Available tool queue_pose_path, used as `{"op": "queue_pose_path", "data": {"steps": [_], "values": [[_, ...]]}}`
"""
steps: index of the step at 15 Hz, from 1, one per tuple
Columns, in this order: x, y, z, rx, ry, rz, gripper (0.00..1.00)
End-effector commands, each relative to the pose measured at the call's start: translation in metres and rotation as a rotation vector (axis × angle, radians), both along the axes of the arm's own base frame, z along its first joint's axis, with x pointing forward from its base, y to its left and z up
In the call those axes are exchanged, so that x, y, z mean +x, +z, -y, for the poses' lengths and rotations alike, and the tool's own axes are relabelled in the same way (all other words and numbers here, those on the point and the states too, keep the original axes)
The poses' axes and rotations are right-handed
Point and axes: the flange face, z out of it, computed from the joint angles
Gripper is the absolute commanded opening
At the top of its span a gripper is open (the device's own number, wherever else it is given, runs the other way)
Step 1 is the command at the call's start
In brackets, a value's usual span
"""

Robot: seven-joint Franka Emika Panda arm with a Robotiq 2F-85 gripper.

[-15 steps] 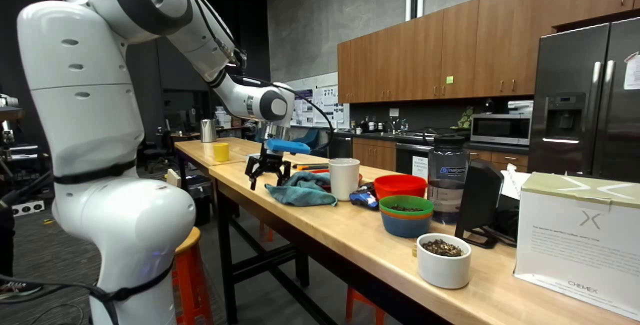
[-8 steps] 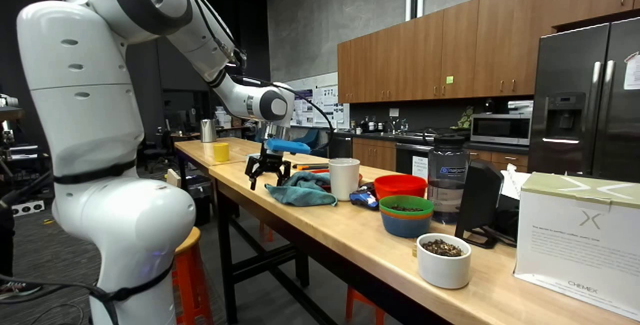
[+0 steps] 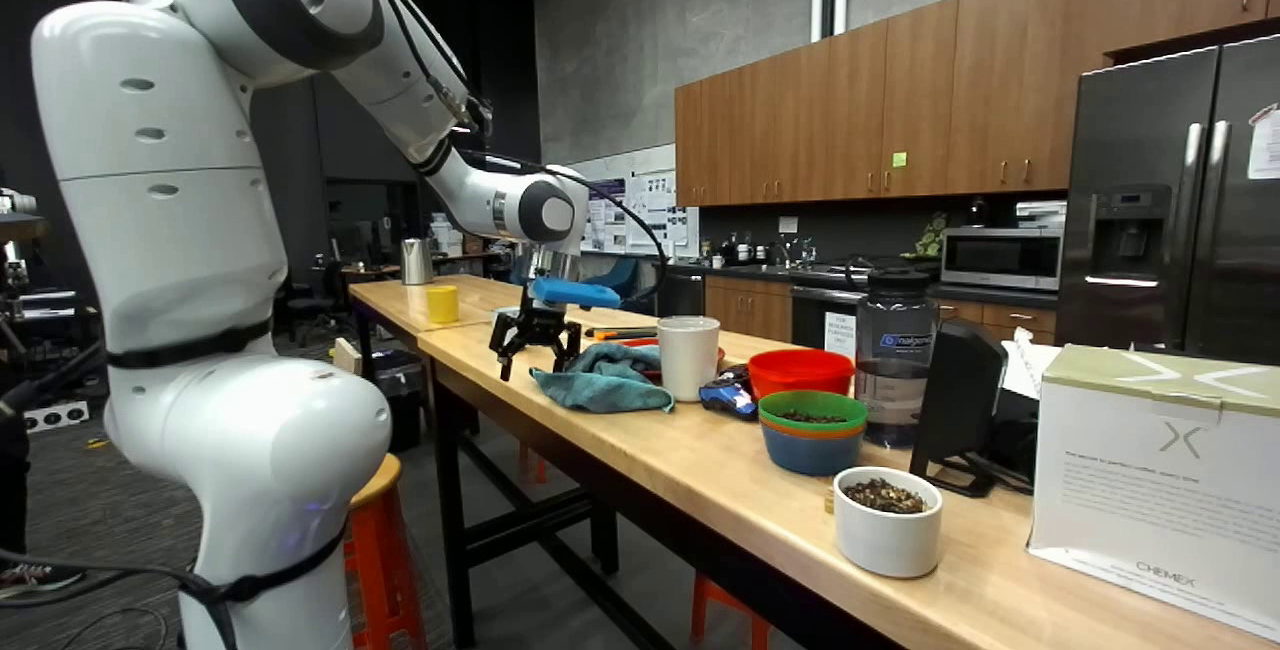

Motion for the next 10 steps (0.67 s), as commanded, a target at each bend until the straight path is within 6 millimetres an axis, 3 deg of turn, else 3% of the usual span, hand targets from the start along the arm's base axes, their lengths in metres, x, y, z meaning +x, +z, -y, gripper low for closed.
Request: {"op": "queue_pose_path", "data": {"steps": [1, 10], "values": [[-0.0081, 0.0053, 0.0049, 0.011, 0.003, 0.024, 1.00], [-0.0113, 0.0099, 0.0050, 0.018, 0.008, 0.029, 1.00]]}}
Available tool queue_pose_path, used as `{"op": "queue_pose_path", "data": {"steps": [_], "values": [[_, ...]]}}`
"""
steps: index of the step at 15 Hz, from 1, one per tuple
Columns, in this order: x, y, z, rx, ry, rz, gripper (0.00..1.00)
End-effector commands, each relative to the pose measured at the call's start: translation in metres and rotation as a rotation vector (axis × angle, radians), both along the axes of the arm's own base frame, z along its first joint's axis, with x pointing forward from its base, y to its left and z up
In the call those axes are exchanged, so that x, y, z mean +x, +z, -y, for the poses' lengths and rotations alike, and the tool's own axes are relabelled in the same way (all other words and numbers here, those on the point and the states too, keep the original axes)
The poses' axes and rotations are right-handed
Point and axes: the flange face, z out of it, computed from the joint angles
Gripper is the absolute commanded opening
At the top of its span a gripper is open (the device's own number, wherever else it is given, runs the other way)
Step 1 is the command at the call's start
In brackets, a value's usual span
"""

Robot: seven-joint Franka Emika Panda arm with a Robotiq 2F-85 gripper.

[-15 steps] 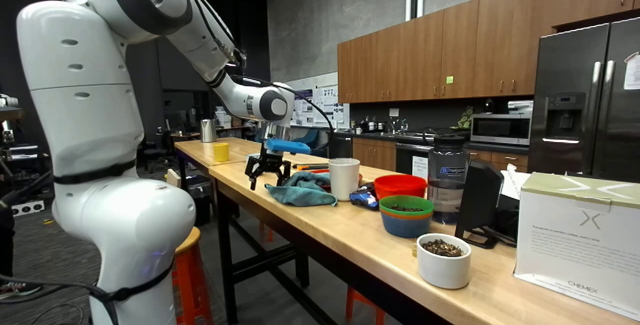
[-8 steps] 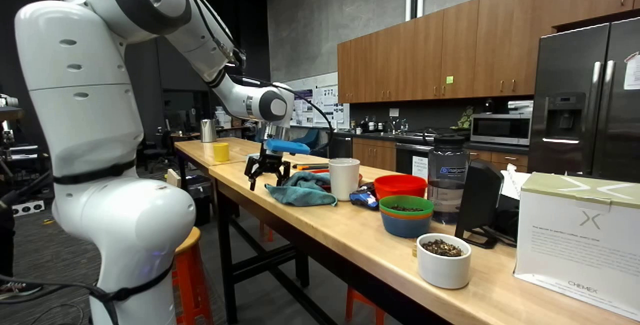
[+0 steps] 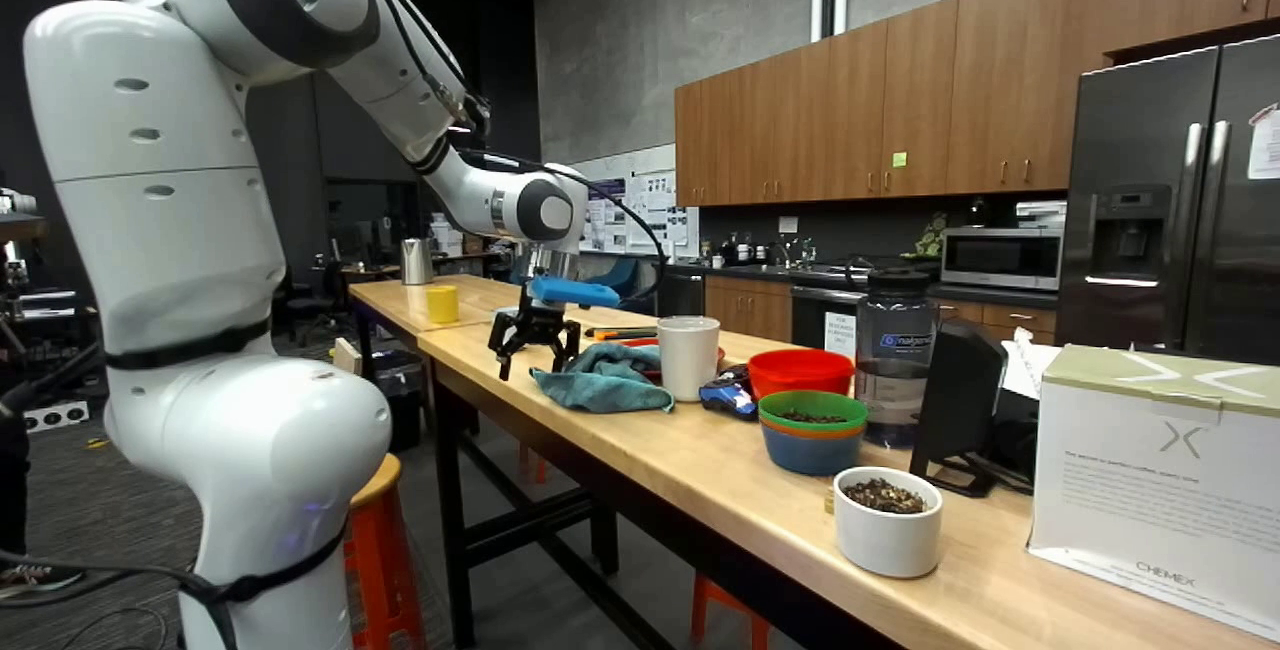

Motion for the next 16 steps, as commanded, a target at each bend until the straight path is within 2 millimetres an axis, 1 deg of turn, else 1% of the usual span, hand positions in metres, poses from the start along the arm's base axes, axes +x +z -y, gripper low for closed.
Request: {"op": "queue_pose_path", "data": {"steps": [1, 7, 16], "values": [[-0.0092, 0.0080, 0.0045, 0.016, 0.009, 0.023, 1.00], [-0.0128, 0.0110, 0.0033, 0.018, 0.012, 0.034, 1.00], [-0.0174, 0.0103, -0.0013, 0.016, 0.018, 0.038, 1.00]]}}
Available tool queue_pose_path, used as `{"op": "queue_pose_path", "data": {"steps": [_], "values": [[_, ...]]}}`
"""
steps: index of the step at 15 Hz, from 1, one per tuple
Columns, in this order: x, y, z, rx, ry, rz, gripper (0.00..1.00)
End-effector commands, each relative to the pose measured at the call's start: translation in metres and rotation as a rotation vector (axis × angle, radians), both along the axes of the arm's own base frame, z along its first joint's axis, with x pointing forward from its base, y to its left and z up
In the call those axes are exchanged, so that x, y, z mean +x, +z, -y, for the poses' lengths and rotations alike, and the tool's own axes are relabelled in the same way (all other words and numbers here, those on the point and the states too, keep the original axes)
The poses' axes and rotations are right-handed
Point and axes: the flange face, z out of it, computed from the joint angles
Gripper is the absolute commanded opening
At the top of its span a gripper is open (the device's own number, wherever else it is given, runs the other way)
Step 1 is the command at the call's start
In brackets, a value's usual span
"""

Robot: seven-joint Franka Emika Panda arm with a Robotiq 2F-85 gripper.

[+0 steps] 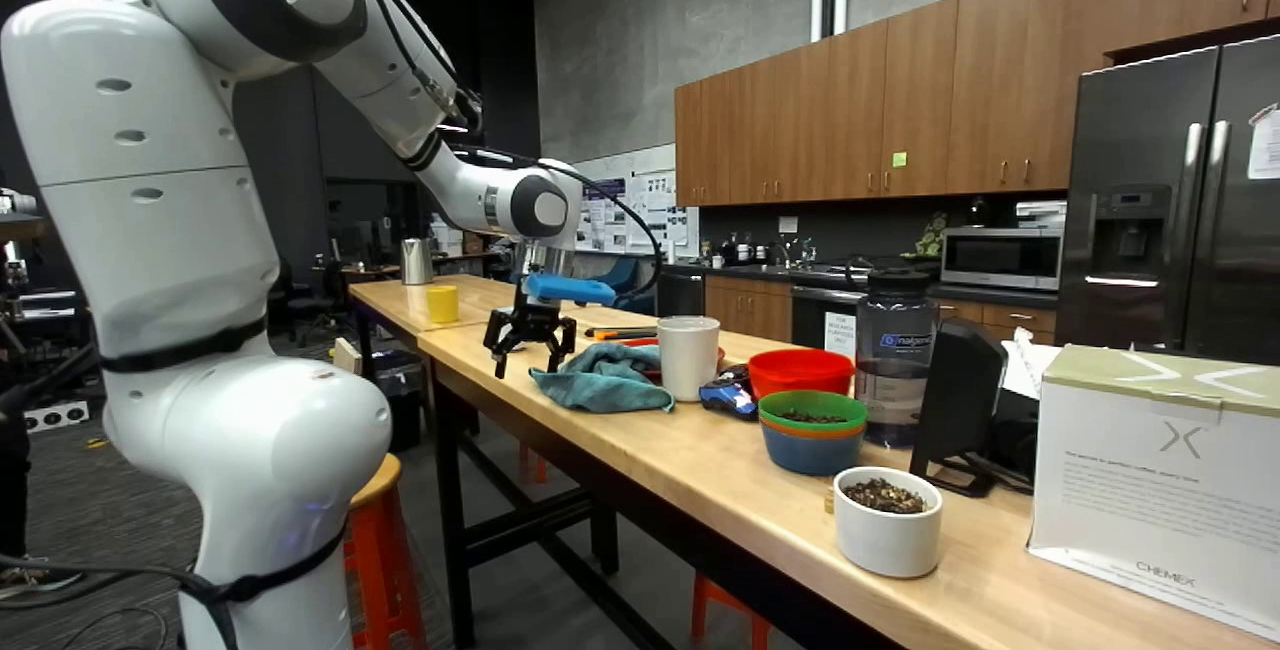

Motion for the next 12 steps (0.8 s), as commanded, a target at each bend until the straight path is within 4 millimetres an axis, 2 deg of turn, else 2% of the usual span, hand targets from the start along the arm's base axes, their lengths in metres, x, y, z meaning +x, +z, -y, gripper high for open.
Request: {"op": "queue_pose_path", "data": {"steps": [1, 8, 12], "values": [[-0.0082, 0.0040, -0.0003, 0.009, 0.003, 0.024, 1.00], [-0.0107, 0.0036, -0.0031, -0.007, 0.035, 0.064, 1.00], [-0.0088, 0.0047, -0.0063, -0.026, -0.014, 0.132, 1.00]]}}
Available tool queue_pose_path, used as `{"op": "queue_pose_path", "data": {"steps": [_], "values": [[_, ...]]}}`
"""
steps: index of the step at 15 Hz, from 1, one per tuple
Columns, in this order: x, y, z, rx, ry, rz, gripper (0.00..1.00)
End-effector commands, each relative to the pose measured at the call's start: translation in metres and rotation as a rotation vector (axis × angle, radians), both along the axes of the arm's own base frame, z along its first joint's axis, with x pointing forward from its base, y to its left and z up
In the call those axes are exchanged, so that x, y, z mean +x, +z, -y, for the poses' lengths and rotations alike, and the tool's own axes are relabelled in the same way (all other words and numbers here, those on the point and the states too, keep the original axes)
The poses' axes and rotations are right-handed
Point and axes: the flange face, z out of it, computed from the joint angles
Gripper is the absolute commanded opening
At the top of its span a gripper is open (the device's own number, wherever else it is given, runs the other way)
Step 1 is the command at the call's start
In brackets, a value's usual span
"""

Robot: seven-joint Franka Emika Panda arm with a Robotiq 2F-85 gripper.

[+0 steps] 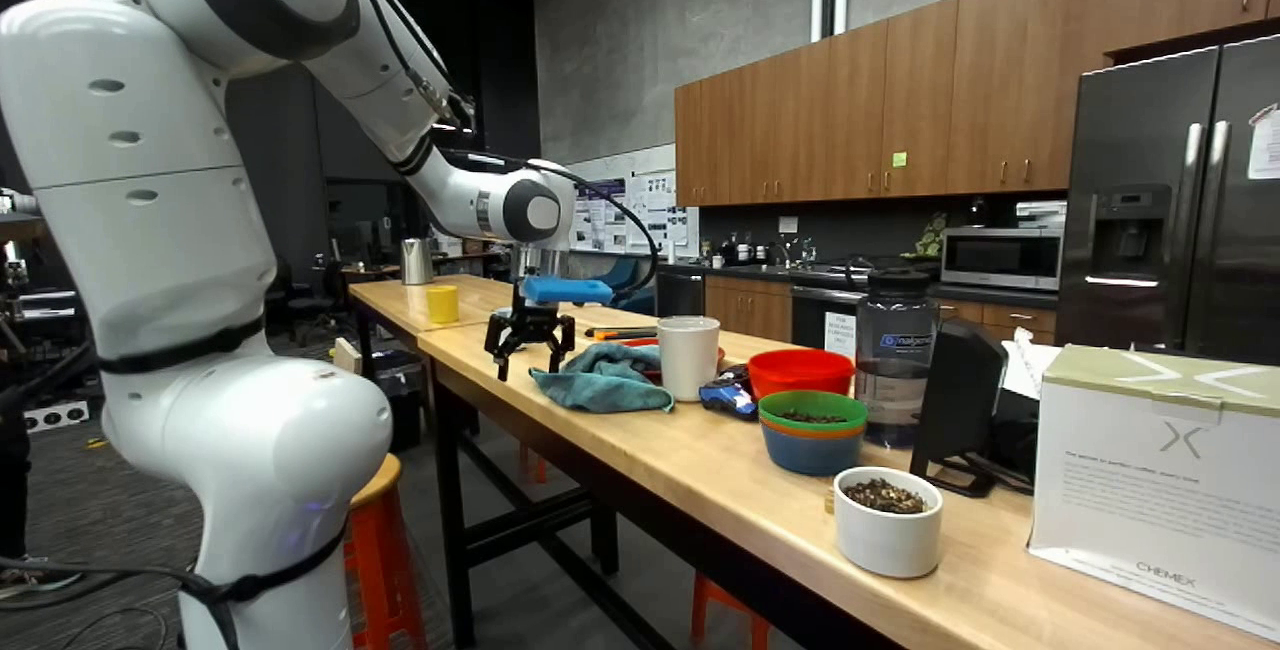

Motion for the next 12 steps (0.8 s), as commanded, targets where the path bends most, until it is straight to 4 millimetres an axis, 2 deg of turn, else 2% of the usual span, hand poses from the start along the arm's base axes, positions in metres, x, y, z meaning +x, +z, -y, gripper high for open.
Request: {"op": "queue_pose_path", "data": {"steps": [1, 6, 12], "values": [[-0.0065, 0.0056, -0.0020, -0.009, -0.049, 0.070, 1.00], [-0.0066, 0.0072, -0.0045, -0.004, -0.096, 0.146, 1.00], [-0.0084, 0.0062, -0.0054, -0.005, -0.090, 0.158, 1.00]]}}
